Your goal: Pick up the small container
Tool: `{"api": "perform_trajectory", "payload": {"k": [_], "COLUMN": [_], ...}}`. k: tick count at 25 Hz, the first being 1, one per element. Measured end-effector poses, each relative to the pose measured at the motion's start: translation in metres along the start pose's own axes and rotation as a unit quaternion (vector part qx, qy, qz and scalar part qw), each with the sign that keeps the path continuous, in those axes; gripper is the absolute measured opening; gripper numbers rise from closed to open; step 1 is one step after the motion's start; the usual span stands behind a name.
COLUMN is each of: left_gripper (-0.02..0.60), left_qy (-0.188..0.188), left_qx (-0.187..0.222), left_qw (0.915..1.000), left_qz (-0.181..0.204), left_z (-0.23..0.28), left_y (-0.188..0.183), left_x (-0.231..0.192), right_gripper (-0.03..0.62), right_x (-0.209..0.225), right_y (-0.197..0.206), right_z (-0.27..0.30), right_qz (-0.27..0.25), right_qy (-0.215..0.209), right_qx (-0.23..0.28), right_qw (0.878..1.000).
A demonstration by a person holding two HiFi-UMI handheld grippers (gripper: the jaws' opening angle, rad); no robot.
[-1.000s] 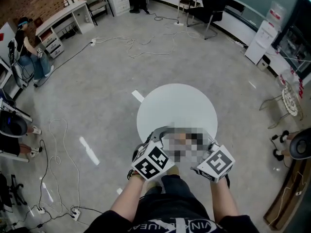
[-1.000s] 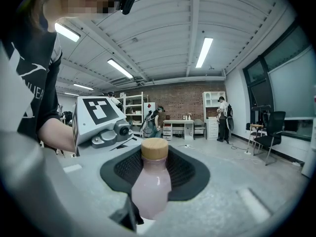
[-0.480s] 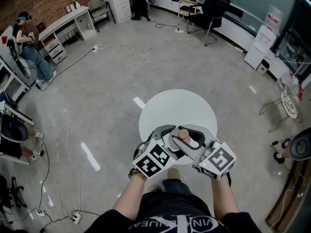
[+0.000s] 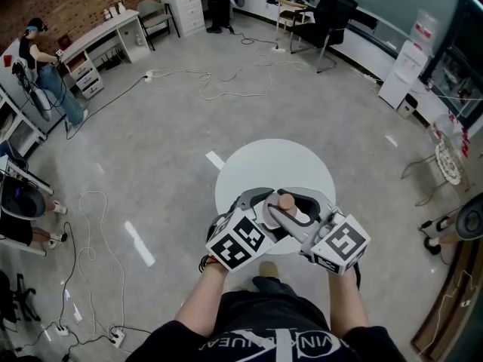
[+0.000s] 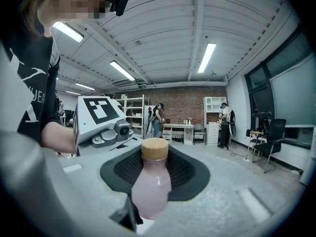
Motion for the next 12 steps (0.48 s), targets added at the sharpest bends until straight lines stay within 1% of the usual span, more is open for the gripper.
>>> {"api": "perform_trajectory", "payload": {"k": [12], "left_gripper": [0.354], "left_qy": [-0.004], "left_qx": [0.004], "left_qw": [0.9999], "left_qz": [0.016], "left_z": [-0.001], "left_y": [-0.016], "left_x": [0.003], "right_gripper": [0.137], "right_x": [0.008], "right_y": [-0.011], "right_z": [-0.006], "right_qz": [-0.007], "right_qy": [0.008], "right_qx": [0.017], "right_qw": [1.0]}}
Point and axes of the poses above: the fingertips, and each gripper's own axes: z forward along the fingers, x to its right, y out of its underside, the point moved 10 cm from there along -z, backward along the fingers, and after that the axes turned 13 degrees about -z, right-handed, at the moved point
